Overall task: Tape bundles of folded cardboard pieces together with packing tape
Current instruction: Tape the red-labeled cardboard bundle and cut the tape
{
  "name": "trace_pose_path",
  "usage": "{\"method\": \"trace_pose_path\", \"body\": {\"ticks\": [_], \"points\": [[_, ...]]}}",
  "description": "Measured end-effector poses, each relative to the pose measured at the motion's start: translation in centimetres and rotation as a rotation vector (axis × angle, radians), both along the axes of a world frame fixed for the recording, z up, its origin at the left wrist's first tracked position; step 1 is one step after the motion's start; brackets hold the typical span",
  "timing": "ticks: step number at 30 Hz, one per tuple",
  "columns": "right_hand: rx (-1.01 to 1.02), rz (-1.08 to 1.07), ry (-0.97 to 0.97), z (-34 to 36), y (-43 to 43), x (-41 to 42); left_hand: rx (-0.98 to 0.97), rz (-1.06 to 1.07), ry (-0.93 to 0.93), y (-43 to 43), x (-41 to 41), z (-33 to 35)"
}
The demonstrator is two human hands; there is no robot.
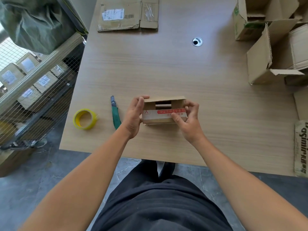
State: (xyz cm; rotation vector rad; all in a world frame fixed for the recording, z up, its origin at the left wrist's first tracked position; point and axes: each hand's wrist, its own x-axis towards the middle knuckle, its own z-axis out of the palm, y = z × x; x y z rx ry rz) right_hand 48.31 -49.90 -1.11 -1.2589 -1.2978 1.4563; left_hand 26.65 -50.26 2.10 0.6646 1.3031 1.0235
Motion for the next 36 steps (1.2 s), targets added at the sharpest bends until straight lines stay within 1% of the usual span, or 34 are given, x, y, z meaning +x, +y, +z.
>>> {"method": "trace_pose_path", "body": {"ticks": [1,4,7,9,12,14,15,17,18,19,20,23,24,25,26,28,29,30,32,34,36], "points": [[-0.006,-0.014,0.011,-0.2,0.1,-0.1,0.007,0.034,0.016,-0.1,0.1,-0.2],[0.052,0.003,-0.109,-0.4,0.5,0.0,0.021,0.069,0.032,-0.2,0.7,-1.0],[0.092,0.091,-0.297,-0.5,1.4,0.1,0.034,0.017,0.181,-0.5,1.4,-1.6],[0.088,0.118,-0.423,-1.1,1.5,0.2,-0.017,0.034,0.222,-1.0,1.7,-2.5],[0.018,0.179,-0.482,-2.2,-0.2,0.5,-0.113,0.005,0.269,-2.6,2.2,-4.3],[0.023,0.194,-0.536,-2.8,-1.5,0.7,-0.102,-0.002,0.312,-3.3,2.3,-5.1],[0.069,0.183,-0.614,-2.8,-1.7,0.7,-0.089,-0.003,0.361,-3.2,2.4,-5.2],[0.261,0.174,-0.851,-2.5,-1.7,-0.1,-0.064,-0.003,0.463,-2.4,2.4,-5.3],[0.335,0.189,-0.933,-2.3,-1.6,-0.9,-0.054,-0.003,0.474,-2.0,2.4,-5.2],[0.359,0.224,-0.992,-2.0,-1.4,-1.6,-0.047,-0.016,0.481,-1.5,2.3,-4.9],[0.338,0.267,-1.044,-1.9,-1.3,-2.2,-0.041,-0.049,0.501,-1.1,2.2,-4.7],[0.295,0.337,-1.199,-1.8,-1.0,-3.6,-0.02,-0.224,0.537,-0.4,-0.3,-4.0],[0.303,0.358,-1.239,-1.7,-0.9,-3.9,-0.005,-0.239,0.592,-0.5,-1.9,-3.9],[0.306,0.38,-1.265,-1.6,-0.9,-4.4,0.003,-0.201,0.704,-0.9,-4.1,-4.0],[0.303,0.397,-1.279,-1.5,-0.9,-5.0,-0.004,-0.113,0.853,-1.5,-6.6,-4.3],[0.287,0.406,-1.303,-1.3,-1.0,-6.4,-0.088,0.058,1.124,-3.7,-12.3,-5.1],[0.277,0.404,-1.314,-1.2,-1.1,-7.1,-0.151,0.07,1.214,-4.9,-15.1,-5.6],[0.267,0.401,-1.324,-1.1,-1.2,-7.7,-0.212,0.009,1.288,-5.9,-17.4,-6.2],[0.245,0.404,-1.331,-0.9,-1.2,-8.4,-0.265,-0.241,1.406,-6.9,-20.6,-7.3],[0.226,0.417,-1.351,-0.7,-1.1,-8.8,-0.217,-0.408,1.472,-7.0,-22.3,-8.0],[0.207,0.425,-1.384,-0.5,-1.1,-9.0,-0.119,-0.44,1.517,-6.4,-22.6,-7.9]]}}
